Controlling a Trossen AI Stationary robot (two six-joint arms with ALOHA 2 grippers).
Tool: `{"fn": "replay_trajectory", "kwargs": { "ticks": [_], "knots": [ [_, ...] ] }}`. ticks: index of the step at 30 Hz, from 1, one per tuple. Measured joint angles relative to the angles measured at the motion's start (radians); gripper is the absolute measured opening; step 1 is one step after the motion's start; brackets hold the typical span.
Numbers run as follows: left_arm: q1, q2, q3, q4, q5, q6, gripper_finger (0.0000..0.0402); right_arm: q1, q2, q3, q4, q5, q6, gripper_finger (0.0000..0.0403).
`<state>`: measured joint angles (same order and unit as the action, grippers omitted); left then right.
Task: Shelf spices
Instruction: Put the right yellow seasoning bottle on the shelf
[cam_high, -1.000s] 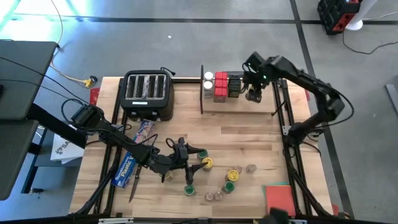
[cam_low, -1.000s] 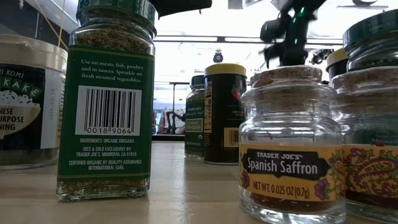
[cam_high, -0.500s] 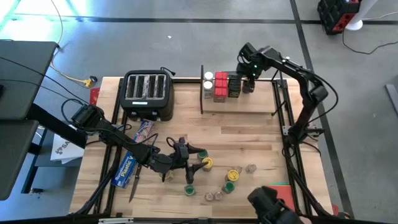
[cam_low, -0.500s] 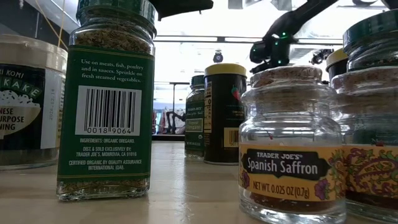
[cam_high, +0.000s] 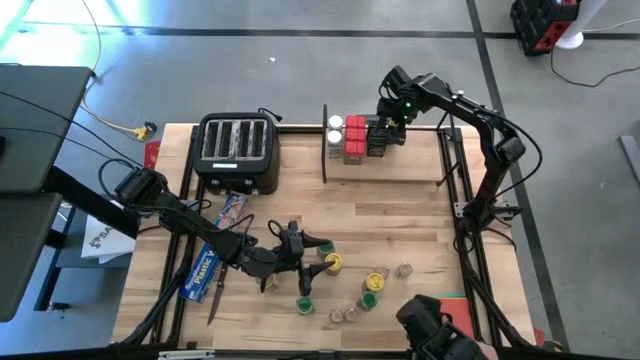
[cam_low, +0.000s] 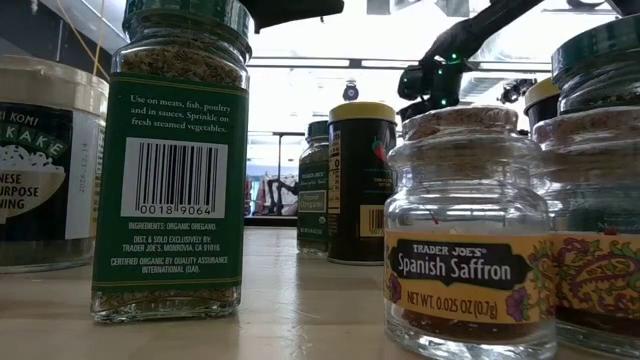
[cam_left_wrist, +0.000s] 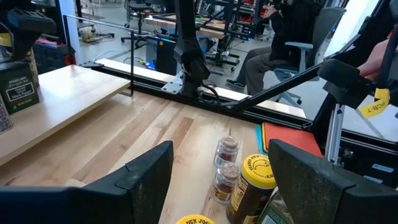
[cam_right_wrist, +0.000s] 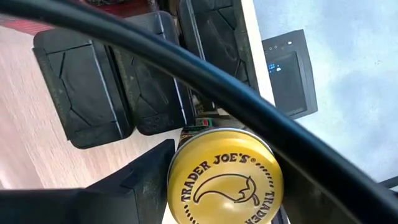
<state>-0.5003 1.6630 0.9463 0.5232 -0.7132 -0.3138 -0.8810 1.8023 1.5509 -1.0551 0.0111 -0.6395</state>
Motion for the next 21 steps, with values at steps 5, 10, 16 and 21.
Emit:
{"fn": "replay_trajectory", "kwargs": {
  "ticks": [5, 10, 16, 21],
  "knots": [
    [0.000, 0.000, 0.000, 0.001, 0.000, 0.000, 0.0259, 0.000, -0.001, 0.000, 0.000, -0.042, -0.030, 0.0245],
    [0.000, 0.000, 0.000, 0.001, 0.001, -0.002, 0.0259, 0.000, -0.001, 0.000, 0.011, -0.058, -0.042, 0.0249],
    [0.000, 0.000, 0.000, 0.001, 0.001, -0.008, 0.0259, 0.000, -0.002, 0.000, 0.010, -0.061, -0.042, 0.0264],
    [0.000, 0.000, 0.000, 0.001, 0.005, -0.008, 0.0259, 0.000, -0.002, 0.000, -0.006, -0.021, -0.050, 0.0270]
  ]
}}
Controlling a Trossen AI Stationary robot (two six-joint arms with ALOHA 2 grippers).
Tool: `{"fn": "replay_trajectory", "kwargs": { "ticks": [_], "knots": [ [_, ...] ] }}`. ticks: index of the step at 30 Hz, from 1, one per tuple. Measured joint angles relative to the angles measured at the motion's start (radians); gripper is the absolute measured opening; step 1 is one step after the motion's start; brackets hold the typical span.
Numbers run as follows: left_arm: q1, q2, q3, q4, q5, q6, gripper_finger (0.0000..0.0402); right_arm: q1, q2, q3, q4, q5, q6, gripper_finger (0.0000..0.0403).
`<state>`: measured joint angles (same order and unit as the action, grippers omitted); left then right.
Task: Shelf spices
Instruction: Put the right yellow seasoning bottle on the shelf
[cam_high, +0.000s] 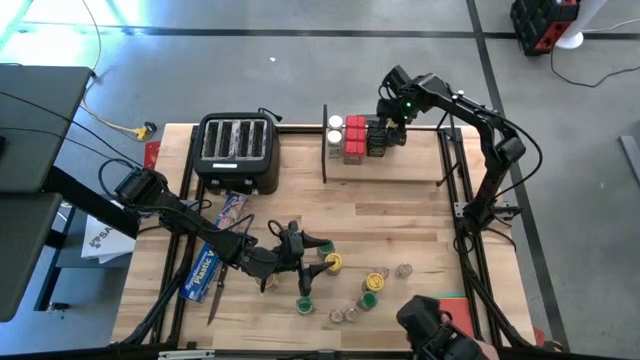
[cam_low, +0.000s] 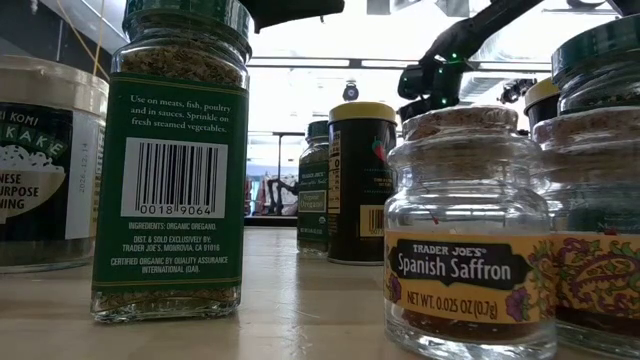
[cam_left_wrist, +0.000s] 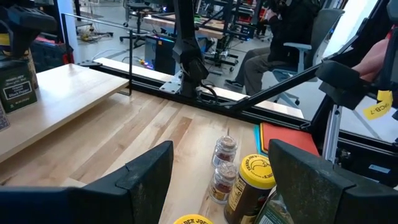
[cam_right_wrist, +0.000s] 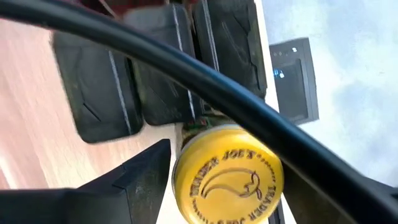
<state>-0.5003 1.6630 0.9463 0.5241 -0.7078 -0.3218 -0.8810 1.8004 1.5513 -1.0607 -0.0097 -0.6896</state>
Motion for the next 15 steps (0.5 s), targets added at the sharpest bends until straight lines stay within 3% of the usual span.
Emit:
{"fn": "replay_trajectory", "kwargs": {
  "ticks": [15],
  "knots": [
    [0.000, 0.000, 0.000, 0.000, 0.008, 0.000, 0.0259, 0.000, -0.026, 0.000, -0.022, 0.025, -0.009, 0.0271]
  ]
}}
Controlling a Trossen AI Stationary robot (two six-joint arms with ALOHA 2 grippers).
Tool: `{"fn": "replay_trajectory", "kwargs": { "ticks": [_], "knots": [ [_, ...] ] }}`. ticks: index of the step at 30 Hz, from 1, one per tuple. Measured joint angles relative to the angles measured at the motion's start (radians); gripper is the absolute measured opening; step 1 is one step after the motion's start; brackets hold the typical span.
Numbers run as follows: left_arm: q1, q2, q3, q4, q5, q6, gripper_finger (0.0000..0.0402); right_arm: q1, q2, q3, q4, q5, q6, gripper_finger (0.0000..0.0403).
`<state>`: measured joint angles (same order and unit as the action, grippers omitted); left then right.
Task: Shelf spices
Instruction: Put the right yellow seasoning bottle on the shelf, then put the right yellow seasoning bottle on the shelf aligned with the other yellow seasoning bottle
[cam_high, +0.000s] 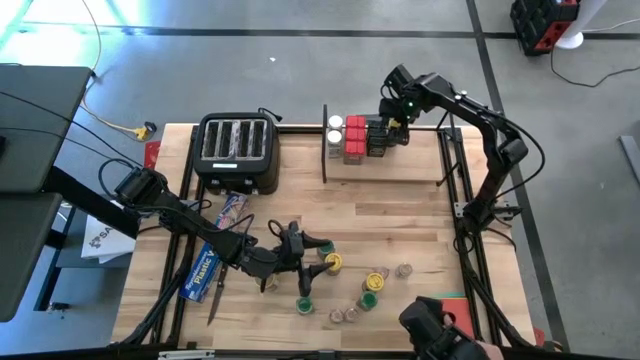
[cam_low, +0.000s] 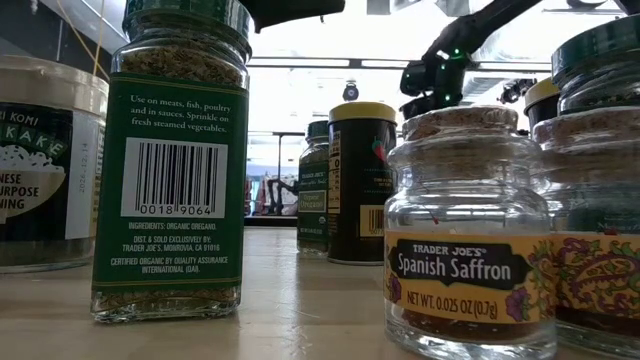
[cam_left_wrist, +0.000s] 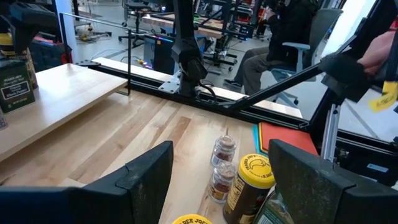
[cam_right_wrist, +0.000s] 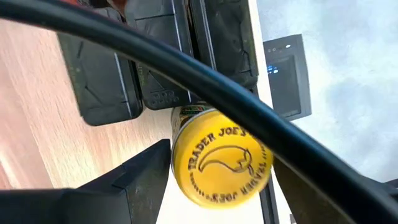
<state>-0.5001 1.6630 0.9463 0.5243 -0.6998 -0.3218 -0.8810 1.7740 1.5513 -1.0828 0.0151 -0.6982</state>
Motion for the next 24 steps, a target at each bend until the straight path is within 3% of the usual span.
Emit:
{"fn": "replay_trajectory", "kwargs": {
  "ticks": [7, 11, 14, 19, 24],
  "knots": [
    [0.000, 0.000, 0.000, 0.001, 0.010, 0.000, 0.0259, 0.000, -0.068, 0.000, 0.003, 0.037, -0.017, 0.0270],
    [0.000, 0.000, 0.000, 0.001, 0.010, 0.000, 0.0259, 0.025, -0.125, 0.000, 0.003, 0.110, 0.043, 0.0270],
    [0.000, 0.000, 0.000, 0.001, 0.010, 0.001, 0.0259, 0.077, -0.204, -0.001, 0.002, 0.109, 0.093, 0.0270],
    [-0.005, 0.000, 0.000, -0.001, 0.009, 0.010, 0.0259, 0.256, -0.383, -0.039, 0.016, 0.094, 0.149, 0.0266],
    [-0.018, 0.000, 0.000, -0.003, -0.014, 0.021, 0.0259, 0.560, -0.571, -0.167, 0.096, 0.088, 0.322, 0.0266]
  ]
}}
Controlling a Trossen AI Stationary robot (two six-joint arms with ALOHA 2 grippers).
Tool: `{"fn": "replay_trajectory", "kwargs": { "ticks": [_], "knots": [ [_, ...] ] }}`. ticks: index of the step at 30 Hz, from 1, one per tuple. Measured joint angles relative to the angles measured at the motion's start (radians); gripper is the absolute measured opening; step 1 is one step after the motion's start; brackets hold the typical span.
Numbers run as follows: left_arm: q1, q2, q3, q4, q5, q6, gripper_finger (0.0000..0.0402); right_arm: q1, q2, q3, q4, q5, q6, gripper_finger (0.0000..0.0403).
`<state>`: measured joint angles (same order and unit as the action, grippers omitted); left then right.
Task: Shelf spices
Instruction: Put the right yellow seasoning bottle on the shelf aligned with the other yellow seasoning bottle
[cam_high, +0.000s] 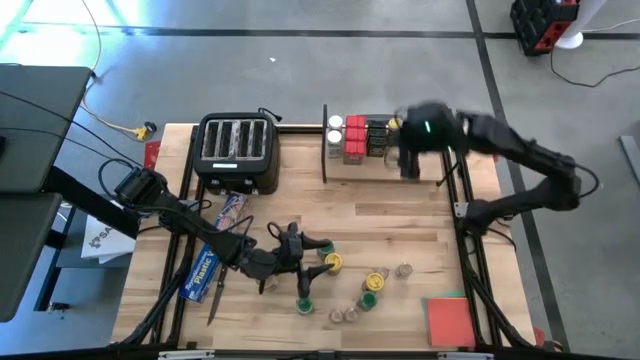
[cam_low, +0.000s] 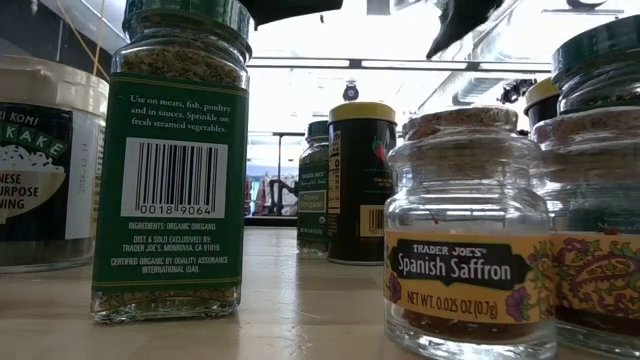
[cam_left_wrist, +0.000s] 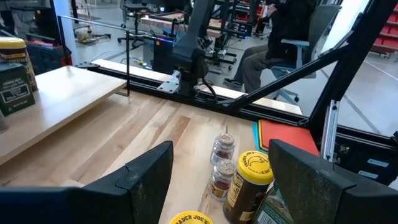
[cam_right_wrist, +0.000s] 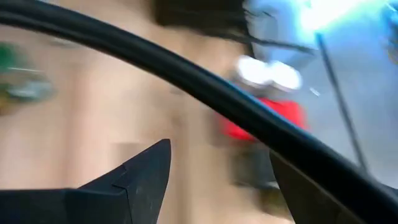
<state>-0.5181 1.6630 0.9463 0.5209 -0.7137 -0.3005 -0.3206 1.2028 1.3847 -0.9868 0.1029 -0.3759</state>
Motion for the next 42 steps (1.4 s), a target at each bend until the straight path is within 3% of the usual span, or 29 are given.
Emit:
{"fn": "replay_trajectory", "kwargs": {
  "ticks": [7, 11, 14, 20, 30, 42],
  "knots": [
    [-0.020, 0.000, 0.000, 0.000, -0.033, 0.034, 0.0259, 0.492, -0.118, -0.278, 0.217, 0.024, 0.293, 0.0266],
    [-0.020, 0.000, 0.000, 0.000, -0.033, 0.042, 0.0259, 0.671, -0.088, -0.389, 0.358, -0.112, 0.260, 0.0266],
    [-0.017, 0.000, 0.000, -0.001, -0.033, 0.043, 0.0259, 0.750, -0.032, -0.417, 0.397, -0.126, 0.270, 0.0265],
    [0.000, 0.000, 0.000, -0.001, -0.027, 0.042, 0.0259, 0.783, 0.099, -0.417, 0.422, -0.134, 0.301, 0.0279],
    [0.008, 0.000, 0.000, -0.007, -0.023, 0.028, 0.0259, 0.784, 0.252, -0.366, 0.424, -0.233, 0.194, 0.0348],
    [0.005, 0.000, 0.000, -0.027, 0.000, 0.001, 0.0259, 0.787, 0.350, -0.347, 0.443, -0.217, 0.080, 0.0349]
  ]
}}
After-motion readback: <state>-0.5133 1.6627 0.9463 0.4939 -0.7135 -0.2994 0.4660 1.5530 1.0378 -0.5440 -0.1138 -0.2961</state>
